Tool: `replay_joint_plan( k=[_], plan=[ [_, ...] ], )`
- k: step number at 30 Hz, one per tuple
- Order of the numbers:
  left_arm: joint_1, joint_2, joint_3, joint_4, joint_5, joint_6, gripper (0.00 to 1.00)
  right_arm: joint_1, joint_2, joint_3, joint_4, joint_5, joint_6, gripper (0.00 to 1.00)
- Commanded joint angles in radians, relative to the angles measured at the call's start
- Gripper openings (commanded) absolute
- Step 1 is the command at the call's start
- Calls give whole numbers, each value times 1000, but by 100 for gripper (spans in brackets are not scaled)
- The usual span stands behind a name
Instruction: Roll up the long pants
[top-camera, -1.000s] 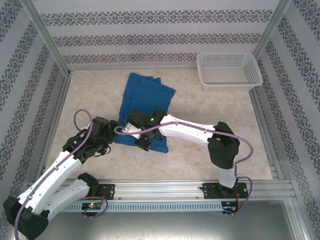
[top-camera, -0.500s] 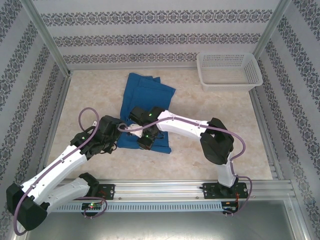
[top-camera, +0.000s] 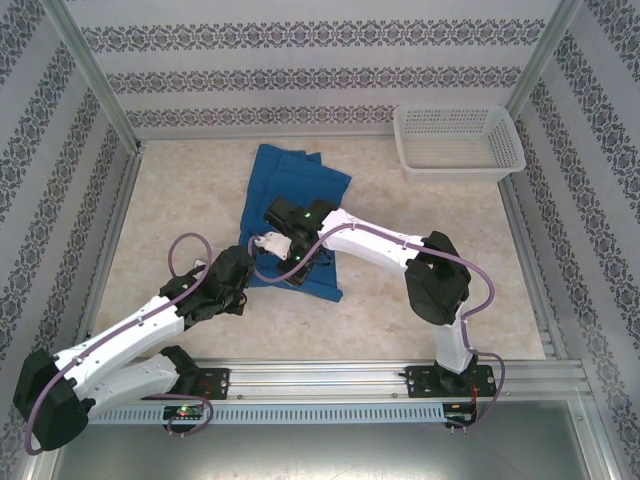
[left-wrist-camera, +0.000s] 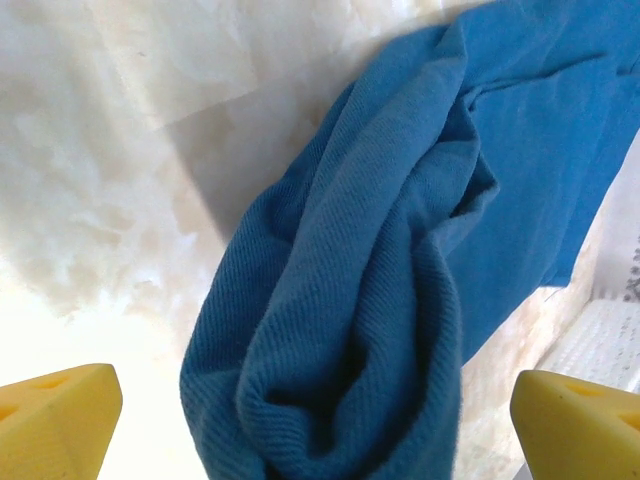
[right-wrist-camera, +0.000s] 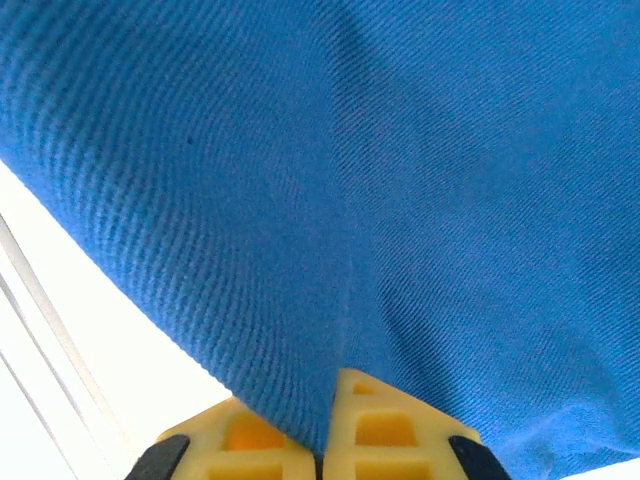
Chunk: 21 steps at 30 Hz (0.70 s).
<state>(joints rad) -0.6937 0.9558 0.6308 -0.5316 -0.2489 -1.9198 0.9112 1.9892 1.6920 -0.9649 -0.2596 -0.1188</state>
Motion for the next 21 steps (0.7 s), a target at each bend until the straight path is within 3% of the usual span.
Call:
replay_joint_plan(
  k=[1,9,15,17,19,21],
  plan=[
    [-21,21,-28,16,-43,-53,100,-3,-20,63,60,-44,21,0],
    [-22,76,-29,27,-105,-56,96,-5,-40,67,49,-76,42,0],
    [-20,139,-18,27,-196,-54,61,-2,-87,31,38,-96,57,0],
    [-20,149,-16,25,-235,-50,32,3,-105,4,46,-100,63,0],
    [-17,156,-13,19,-255,-46,9,7,-118,-16,54,-104,69,0],
    [-15,162,-1,-8,-268,-46,0,12,-125,-34,60,-104,77,0]
  ],
)
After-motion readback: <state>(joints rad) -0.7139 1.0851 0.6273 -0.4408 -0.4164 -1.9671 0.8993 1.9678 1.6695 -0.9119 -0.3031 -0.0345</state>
